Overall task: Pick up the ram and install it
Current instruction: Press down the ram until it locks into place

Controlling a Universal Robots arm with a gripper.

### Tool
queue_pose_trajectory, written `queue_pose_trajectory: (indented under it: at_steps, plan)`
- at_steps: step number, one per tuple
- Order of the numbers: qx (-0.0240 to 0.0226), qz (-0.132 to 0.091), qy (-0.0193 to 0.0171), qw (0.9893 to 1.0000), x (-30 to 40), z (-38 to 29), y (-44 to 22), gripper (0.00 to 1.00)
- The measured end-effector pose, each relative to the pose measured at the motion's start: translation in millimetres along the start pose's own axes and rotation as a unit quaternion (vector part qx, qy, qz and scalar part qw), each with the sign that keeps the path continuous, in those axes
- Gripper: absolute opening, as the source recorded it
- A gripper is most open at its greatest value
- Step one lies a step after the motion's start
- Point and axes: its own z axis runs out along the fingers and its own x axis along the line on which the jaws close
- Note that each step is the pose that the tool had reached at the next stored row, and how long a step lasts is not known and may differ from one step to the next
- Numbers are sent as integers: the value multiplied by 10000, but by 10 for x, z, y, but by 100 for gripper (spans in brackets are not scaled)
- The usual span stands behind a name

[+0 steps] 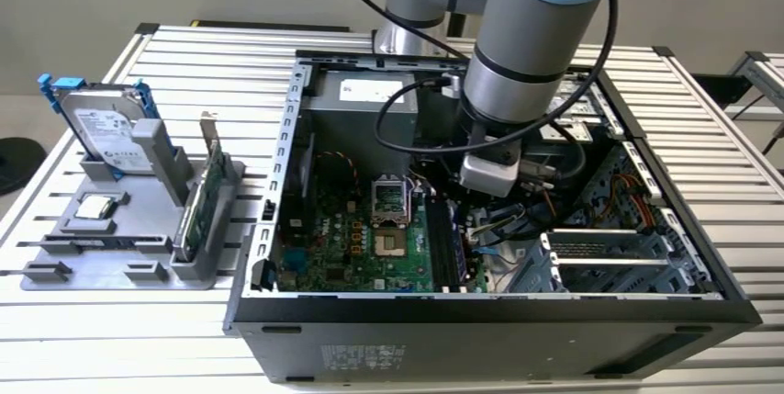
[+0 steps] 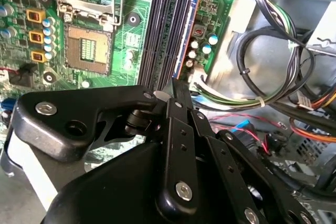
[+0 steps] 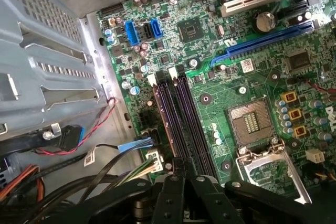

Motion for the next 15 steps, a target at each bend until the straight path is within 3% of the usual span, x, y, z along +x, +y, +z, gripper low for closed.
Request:
queue_pose_trajectory:
  at_steps: [4, 8, 12, 15]
  plan:
    - [2, 119, -4, 9999, -2, 1, 1, 0]
    - [2, 95, -4, 10000, -3, 0, 1, 0]
    - [-1, -104, 3, 9999, -4, 0, 2, 0]
    - [-3, -357, 11, 9994, -4, 0, 2, 0]
